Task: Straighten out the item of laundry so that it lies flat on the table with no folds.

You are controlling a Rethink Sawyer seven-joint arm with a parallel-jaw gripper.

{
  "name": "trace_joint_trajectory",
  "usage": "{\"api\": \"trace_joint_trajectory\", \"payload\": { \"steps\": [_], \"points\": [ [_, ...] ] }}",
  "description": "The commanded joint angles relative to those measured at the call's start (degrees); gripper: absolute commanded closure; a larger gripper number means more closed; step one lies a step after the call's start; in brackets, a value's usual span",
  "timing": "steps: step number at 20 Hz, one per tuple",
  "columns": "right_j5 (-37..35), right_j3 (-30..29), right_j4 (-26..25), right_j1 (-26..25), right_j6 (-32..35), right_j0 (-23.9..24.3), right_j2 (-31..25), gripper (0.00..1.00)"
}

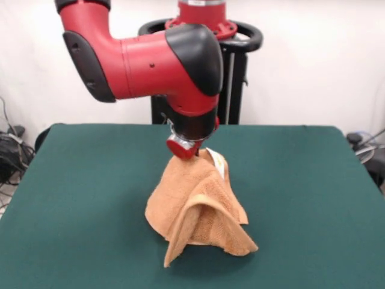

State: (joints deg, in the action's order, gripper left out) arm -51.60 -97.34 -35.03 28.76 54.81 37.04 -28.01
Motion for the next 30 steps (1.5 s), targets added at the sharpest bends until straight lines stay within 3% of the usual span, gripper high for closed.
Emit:
{"api": "trace_joint_trajectory", "payload": {
  "steps": [1, 7, 16, 30],
  "points": [
    [-1.9, 2.4, -4.3, 1.3, -6.0, 1.3, 0.4, 1.0],
    [-0.1, 3.4, -5.6, 0.4, -4.7, 1.1, 0.5, 1.0],
    [14.4, 3.3, -12.1, -0.1, 3.0, -0.2, 0.4, 1.0],
    [14.6, 2.2, -10.7, 0.8, 4.9, -1.2, 1.0, 1.0]
  ]
}}
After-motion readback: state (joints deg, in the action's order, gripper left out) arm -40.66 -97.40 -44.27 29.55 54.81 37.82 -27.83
